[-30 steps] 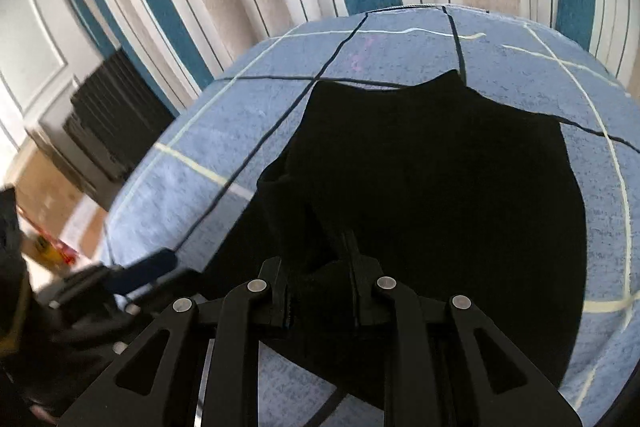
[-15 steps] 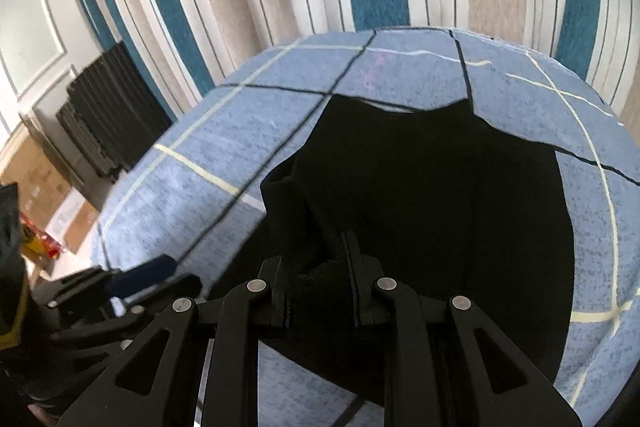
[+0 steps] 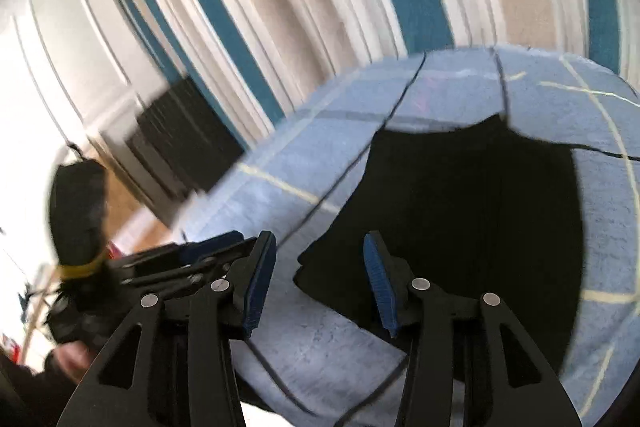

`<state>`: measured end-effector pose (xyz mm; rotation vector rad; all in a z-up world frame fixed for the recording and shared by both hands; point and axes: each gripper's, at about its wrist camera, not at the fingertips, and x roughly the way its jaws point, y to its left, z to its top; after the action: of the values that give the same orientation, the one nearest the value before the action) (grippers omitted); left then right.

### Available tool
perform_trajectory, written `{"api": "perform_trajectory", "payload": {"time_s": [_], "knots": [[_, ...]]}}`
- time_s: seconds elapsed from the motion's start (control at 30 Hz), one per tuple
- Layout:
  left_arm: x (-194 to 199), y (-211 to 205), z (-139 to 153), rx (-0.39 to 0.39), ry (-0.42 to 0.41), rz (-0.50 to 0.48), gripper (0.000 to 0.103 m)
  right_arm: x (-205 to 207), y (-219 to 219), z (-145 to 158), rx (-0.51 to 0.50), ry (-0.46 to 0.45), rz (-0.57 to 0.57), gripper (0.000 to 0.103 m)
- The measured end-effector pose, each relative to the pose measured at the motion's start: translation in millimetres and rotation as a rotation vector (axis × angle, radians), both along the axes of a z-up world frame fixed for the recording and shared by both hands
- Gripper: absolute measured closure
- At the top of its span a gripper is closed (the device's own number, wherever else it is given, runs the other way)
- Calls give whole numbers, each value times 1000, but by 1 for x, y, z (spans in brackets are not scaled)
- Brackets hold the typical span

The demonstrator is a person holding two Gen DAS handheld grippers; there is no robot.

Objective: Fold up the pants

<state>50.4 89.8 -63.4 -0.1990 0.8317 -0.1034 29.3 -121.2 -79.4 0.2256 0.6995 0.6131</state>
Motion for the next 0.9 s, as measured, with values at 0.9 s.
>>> {"api": "perform_trajectory", "payload": {"time_s": [0.9], "knots": [[49,-71,-1,-25,-14,-252,68,57,-79,-21,-78,91,-213,80]]}}
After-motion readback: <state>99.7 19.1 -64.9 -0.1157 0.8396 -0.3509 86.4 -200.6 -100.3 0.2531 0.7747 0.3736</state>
